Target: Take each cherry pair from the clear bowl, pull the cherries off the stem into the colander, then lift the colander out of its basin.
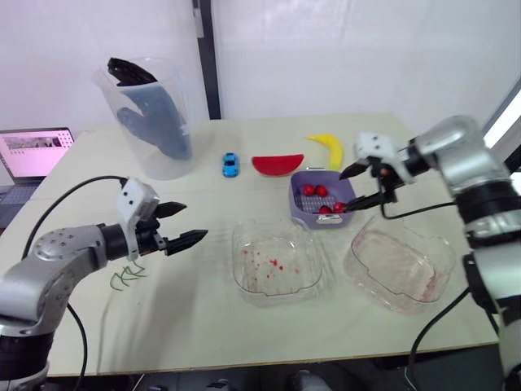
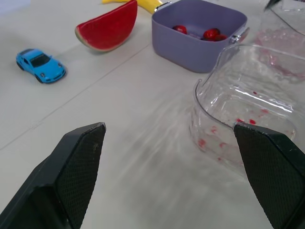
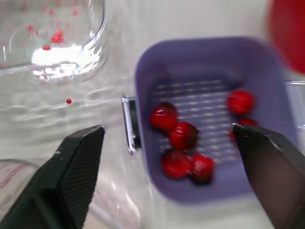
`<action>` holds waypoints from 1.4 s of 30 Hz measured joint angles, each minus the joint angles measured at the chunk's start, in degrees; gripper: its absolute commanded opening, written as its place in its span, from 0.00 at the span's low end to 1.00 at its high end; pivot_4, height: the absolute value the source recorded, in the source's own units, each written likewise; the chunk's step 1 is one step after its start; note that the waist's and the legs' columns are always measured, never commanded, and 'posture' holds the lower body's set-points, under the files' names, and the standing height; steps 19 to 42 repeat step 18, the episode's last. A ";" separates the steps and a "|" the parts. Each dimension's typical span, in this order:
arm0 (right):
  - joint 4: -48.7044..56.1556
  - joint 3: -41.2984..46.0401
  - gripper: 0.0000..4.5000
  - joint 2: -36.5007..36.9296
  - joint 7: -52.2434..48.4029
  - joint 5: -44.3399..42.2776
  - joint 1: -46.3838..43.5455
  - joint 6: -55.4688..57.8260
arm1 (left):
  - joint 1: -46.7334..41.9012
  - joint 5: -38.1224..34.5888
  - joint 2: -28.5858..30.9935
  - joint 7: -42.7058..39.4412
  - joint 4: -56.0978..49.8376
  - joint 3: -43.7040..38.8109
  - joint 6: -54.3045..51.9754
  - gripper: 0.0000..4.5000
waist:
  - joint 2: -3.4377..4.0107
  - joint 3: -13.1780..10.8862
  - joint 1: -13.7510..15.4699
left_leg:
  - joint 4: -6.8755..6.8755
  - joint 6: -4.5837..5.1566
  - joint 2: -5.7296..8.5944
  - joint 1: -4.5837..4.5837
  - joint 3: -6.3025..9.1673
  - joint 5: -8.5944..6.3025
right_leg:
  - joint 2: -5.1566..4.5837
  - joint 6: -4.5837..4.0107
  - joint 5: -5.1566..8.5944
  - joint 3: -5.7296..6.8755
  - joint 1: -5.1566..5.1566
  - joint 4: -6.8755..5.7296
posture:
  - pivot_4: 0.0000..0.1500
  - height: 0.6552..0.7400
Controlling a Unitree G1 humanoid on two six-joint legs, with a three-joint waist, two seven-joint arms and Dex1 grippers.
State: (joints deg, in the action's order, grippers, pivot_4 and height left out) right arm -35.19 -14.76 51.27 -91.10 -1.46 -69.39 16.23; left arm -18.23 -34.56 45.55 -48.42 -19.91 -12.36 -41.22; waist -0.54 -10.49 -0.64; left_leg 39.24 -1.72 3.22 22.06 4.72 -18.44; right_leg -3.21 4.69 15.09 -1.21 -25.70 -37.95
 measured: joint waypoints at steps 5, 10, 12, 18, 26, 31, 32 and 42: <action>21.50 25.65 0.99 9.42 2.51 -17.38 17.11 23.80 | -0.99 -0.53 0.17 -3.44 4.75 0.32 1.68 1.00 | -0.02 0.02 1.18 | -0.02 0.06 0.00 0.09 0.09 -0.04 | -0.02 0.00 0.00 0.08 0.01 0.08 | 1.00 1.00; 35.28 49.27 0.99 6.91 11.92 -21.03 44.00 26.66 | -0.21 -0.93 0.31 -5.39 7.80 0.15 3.02 1.00 | -0.03 0.08 1.44 | 0.04 0.37 0.04 -0.27 -0.10 -0.21 | -0.06 0.00 0.00 -0.07 0.31 -0.02 | 1.00 1.00; 36.70 54.43 0.99 4.65 15.61 -20.06 51.54 24.23 | 0.51 -0.89 0.21 -5.81 8.57 -0.03 4.39 1.00 | -0.01 0.08 1.22 | 0.00 0.43 0.03 -0.57 -0.19 -0.24 | -0.04 0.00 0.00 -0.18 0.47 -0.12 | 1.00 1.00; 34.65 62.21 0.99 1.50 22.35 -19.04 64.01 14.69 | 7.43 -0.89 0.33 -6.78 8.89 -2.36 7.08 1.00 | 0.20 0.20 0.02 | -0.09 0.46 -0.02 -0.86 -0.22 -0.25 | 0.00 0.00 0.00 -0.22 0.75 -0.11 | 1.00 1.00; 34.65 62.21 0.99 1.50 22.35 -19.04 64.01 14.69 | 7.43 -0.89 0.33 -6.78 8.89 -2.36 7.08 1.00 | 0.20 0.20 0.02 | -0.09 0.46 -0.02 -0.86 -0.22 -0.25 | 0.00 0.00 0.00 -0.22 0.75 -0.11 | 1.00 1.00; 34.65 62.21 0.99 1.50 22.35 -19.04 64.01 14.69 | 7.43 -0.89 0.33 -6.78 8.89 -2.36 7.08 1.00 | 0.20 0.20 0.02 | -0.09 0.46 -0.02 -0.86 -0.22 -0.25 | 0.00 0.00 0.00 -0.22 0.75 -0.11 | 1.00 1.00; 34.65 62.21 0.99 1.50 22.35 -19.04 64.01 14.69 | 7.43 -0.89 0.33 -6.78 8.89 -2.36 7.08 1.00 | 0.20 0.20 0.02 | -0.09 0.46 -0.02 -0.86 -0.22 -0.25 | 0.00 0.00 0.00 -0.22 0.75 -0.11 | 1.00 1.00; 34.65 62.21 0.99 1.50 22.35 -19.04 64.01 14.69 | 7.43 -0.89 0.33 -6.78 8.89 -2.36 7.08 1.00 | 0.20 0.20 0.02 | -0.09 0.46 -0.02 -0.86 -0.22 -0.25 | 0.00 0.00 0.00 -0.22 0.75 -0.11 | 1.00 1.00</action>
